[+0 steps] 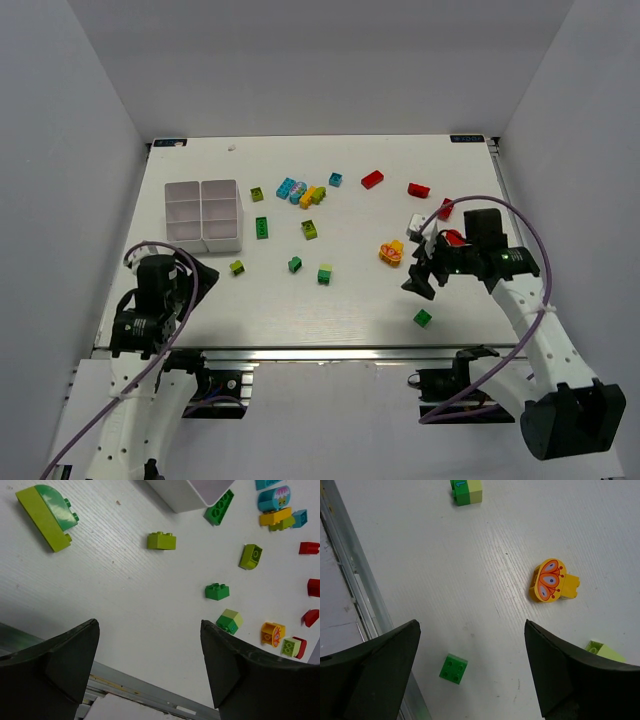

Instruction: Sort the legos into containers by color

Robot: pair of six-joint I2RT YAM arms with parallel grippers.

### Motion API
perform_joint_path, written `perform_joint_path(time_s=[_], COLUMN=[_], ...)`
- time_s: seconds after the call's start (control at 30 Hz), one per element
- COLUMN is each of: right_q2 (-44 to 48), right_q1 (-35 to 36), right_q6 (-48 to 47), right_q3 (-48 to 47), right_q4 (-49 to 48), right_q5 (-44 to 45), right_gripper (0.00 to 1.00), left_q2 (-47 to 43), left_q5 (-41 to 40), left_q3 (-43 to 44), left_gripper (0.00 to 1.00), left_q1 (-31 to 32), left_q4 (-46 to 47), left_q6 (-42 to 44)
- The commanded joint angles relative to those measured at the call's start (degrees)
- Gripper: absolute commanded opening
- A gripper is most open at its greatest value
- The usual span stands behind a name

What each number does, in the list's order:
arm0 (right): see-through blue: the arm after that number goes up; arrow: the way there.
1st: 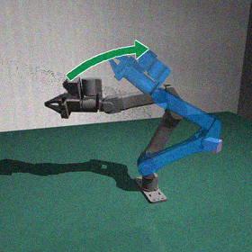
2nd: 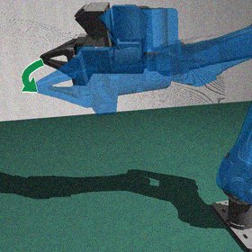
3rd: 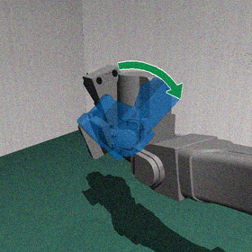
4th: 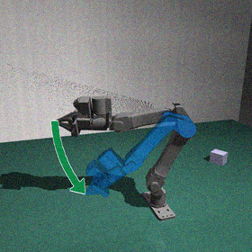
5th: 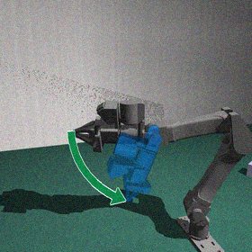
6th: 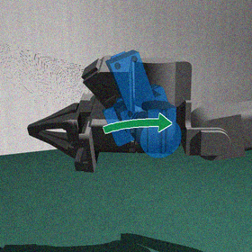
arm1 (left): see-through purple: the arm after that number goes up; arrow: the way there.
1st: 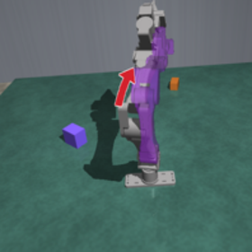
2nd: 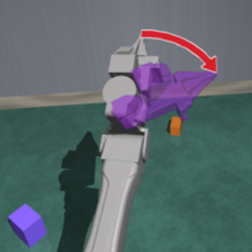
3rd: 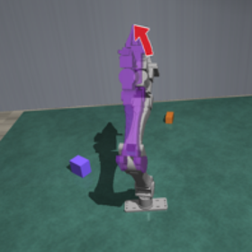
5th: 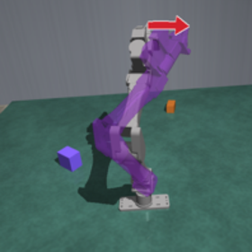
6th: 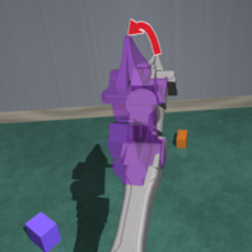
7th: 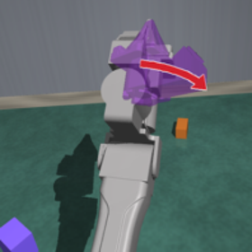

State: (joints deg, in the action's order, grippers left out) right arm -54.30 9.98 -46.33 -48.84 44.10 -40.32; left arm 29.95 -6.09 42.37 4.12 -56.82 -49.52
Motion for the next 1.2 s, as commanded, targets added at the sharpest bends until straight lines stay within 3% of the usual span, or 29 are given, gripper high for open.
perform_joint_path(time_s=[0.0, 0.23, 0.37, 0.47, 0.53, 0.73, 0.97, 1.17], right_q2=[-2.4, -12.2, -20.0, -25.2, -26.7, -26.0, -25.4, -26.0], right_q1=[1.8, 5.9, 7.5, 7.9, 8.8, 12.2, 13.0, 13.1], right_q6=[4.6, 6.2, 3.0, 2.6, 3.9, 7.8, 9.1, 8.6], right_q3=[0.2, -5.0, -12.0, -16.1, -16.7, -14.4, -12.9, -12.9], right_q4=[-7.2, -10.6, -5.2, -3.7, -6.3, -13.3, -15.0, -14.4], right_q5=[1.9, 4.3, 2.3, -0.9, -1.6, 1.4, 0.8, -1.9], right_gripper=[0.89, 0.89, 0.69, 0.62, 0.63, 0.79, 0.82, 0.86], left_q2=[1.0, 3.2, 5.1, 5.9, 6.9, 8.7, 8.1, 8.4], left_q5=[0.2, 0.0, 0.2, 0.6, 1.4, 1.4, 0.9, 4.4], left_q3=[-1.8, -4.0, -4.6, -3.9, -3.5, -3.5, -4.4, -9.4], left_gripper=[0.91, 0.95, 0.98, 0.98, 0.98, 0.98, 0.98, 0.98], left_q1=[-0.2, -0.2, -0.2, -0.3, -0.2, -0.3, -0.2, -0.2], left_q4=[0.7, 3.0, 3.9, 3.9, 3.7, 2.3, 0.4, 4.4], left_q6=[0.2, -3.5, -3.7, -2.7, -1.9, -0.6, -0.7, -1.0])
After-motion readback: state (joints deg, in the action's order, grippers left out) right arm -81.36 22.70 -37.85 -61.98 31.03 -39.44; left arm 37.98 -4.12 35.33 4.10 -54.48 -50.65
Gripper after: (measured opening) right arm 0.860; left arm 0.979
